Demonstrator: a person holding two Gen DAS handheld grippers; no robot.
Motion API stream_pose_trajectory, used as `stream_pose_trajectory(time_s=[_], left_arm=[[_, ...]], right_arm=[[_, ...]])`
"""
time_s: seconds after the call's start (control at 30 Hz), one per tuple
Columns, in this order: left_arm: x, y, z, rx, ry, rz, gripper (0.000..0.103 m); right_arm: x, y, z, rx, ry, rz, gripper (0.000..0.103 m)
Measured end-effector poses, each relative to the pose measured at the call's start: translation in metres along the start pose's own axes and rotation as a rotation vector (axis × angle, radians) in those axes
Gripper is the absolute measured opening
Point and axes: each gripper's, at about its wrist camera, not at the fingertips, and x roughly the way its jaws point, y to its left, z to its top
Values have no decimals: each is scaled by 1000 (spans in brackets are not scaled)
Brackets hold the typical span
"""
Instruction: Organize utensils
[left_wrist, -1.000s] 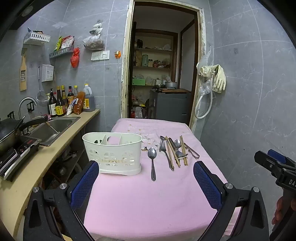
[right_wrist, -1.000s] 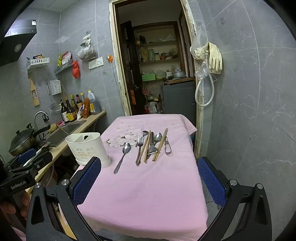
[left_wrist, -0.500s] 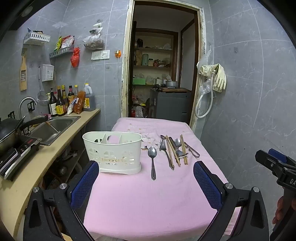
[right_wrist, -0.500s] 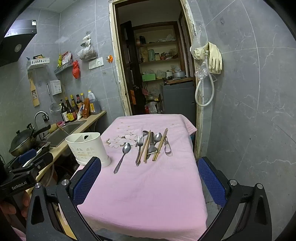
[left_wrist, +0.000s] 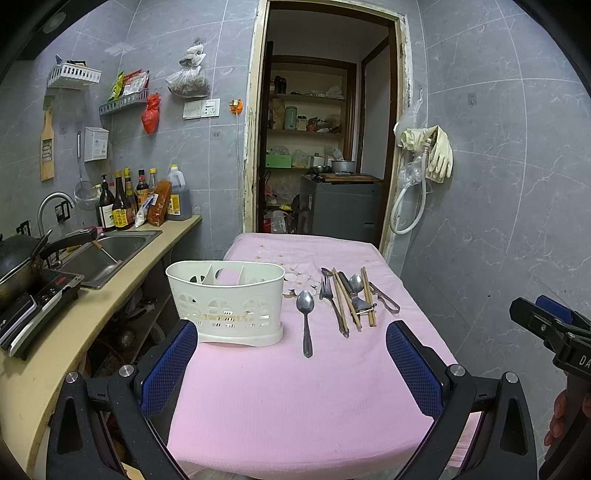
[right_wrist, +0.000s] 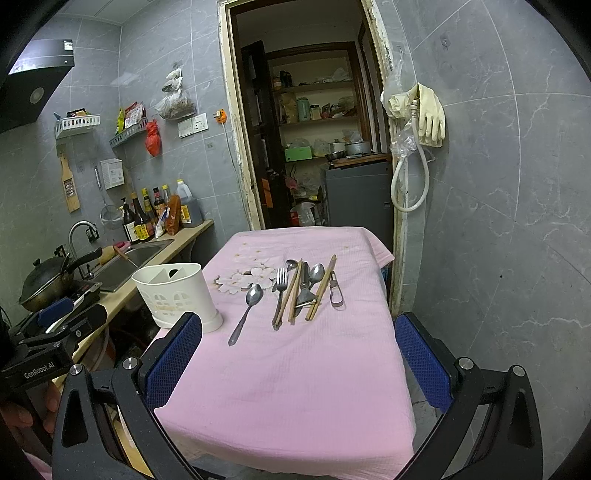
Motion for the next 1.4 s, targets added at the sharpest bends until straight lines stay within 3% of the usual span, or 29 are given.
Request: stream_pose_trajectory(time_s=[1.4], left_arm=[[0, 0, 0, 0, 4, 0, 103]], right_arm=[[4, 4, 3, 0, 3, -3, 102]])
